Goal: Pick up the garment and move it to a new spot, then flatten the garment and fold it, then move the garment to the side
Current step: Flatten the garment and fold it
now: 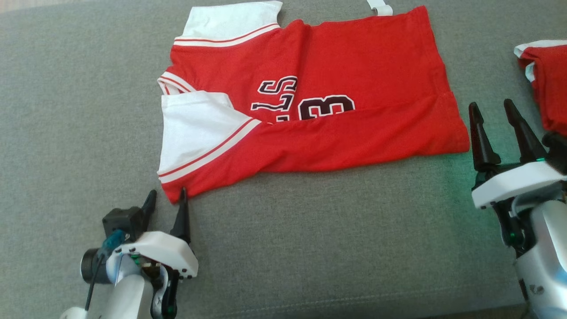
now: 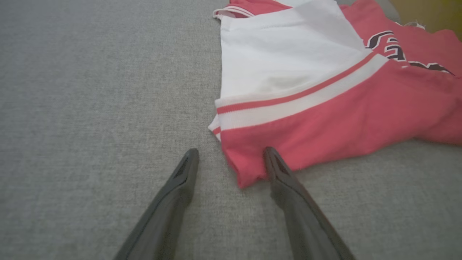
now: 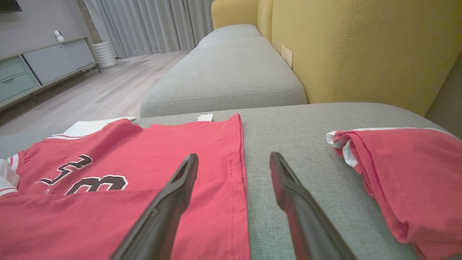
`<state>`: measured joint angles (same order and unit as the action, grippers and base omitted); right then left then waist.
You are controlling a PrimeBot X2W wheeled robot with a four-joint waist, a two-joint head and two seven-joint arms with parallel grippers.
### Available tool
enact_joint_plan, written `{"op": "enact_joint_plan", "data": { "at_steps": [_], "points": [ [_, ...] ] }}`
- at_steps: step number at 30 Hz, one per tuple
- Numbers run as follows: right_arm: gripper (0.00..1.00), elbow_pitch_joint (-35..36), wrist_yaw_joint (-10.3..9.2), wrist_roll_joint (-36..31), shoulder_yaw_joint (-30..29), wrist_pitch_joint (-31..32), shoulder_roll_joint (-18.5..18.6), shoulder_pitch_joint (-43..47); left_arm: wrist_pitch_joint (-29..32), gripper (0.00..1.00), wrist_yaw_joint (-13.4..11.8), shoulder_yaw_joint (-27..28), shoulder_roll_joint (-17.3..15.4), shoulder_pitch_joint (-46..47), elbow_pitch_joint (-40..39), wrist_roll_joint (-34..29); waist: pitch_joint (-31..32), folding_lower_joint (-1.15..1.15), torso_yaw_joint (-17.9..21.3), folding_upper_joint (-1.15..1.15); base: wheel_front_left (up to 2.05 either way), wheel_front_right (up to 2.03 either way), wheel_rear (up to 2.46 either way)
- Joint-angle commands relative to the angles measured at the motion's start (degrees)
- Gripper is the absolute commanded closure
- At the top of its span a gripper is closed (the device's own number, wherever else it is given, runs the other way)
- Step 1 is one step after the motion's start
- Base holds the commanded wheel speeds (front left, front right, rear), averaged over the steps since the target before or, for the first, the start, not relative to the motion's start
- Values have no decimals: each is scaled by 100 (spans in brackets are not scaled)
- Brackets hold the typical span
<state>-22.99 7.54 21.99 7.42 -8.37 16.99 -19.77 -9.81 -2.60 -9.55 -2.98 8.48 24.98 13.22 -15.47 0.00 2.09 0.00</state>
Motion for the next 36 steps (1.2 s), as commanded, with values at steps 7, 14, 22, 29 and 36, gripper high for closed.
{"op": "enact_joint_plan", "data": {
  "at_steps": [7,14,22,29,36],
  "points": [
    [0,-69,-5,-131,-108,386,-115,193,315,100,157,14,-33,35,102,209,180,0,-145,0,0,0,0],
    [0,-468,-5,-313,-423,1100,-344,174,184,100,213,-7,-186,7,-230,196,286,0,-250,0,0,0,0],
    [0,-855,-5,-789,-784,1566,-587,-82,244,100,219,-52,-385,117,-493,124,258,0,-349,0,0,0,0],
    [56,-1172,-5,-1059,-941,1727,-699,-319,329,100,232,-134,-453,183,-615,101,226,0,-413,0,0,0,0],
    [100,-1473,-5,-1127,-897,2073,-667,-481,344,100,255,-195,-491,166,-623,125,272,0,-468,0,0,0,0]
  ]
}}
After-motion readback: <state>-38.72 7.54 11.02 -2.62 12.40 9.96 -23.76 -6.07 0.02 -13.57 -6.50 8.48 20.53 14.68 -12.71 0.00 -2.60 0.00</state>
